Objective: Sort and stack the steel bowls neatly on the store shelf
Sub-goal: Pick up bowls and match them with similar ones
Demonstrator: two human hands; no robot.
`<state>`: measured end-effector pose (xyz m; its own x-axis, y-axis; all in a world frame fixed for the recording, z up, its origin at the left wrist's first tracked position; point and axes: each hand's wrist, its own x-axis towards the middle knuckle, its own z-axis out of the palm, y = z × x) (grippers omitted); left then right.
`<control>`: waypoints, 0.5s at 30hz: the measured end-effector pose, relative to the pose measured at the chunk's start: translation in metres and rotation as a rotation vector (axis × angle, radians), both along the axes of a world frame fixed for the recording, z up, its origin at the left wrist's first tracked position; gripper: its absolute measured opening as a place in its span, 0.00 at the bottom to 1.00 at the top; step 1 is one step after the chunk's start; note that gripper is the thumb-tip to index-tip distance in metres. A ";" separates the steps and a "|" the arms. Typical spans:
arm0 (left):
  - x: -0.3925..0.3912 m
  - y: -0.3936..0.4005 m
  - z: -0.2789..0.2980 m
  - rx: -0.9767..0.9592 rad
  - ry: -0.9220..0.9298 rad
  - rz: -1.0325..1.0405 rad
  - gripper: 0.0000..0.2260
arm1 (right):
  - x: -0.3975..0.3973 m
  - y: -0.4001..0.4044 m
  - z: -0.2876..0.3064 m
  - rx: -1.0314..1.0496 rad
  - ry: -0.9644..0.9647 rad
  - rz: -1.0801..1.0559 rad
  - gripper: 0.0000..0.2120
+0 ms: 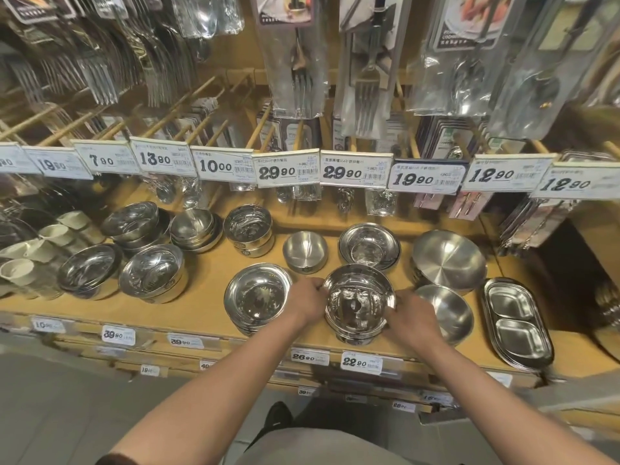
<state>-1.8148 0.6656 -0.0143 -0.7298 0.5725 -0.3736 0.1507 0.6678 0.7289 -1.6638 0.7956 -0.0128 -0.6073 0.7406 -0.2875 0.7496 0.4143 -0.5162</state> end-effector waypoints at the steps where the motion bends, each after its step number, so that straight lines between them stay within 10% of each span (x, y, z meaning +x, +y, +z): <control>1: 0.001 -0.001 0.000 0.000 0.009 0.007 0.12 | 0.000 0.000 0.000 -0.003 0.012 -0.007 0.03; 15: 0.001 0.001 0.004 -0.017 -0.087 0.033 0.19 | 0.006 -0.010 0.006 -0.099 0.038 -0.038 0.11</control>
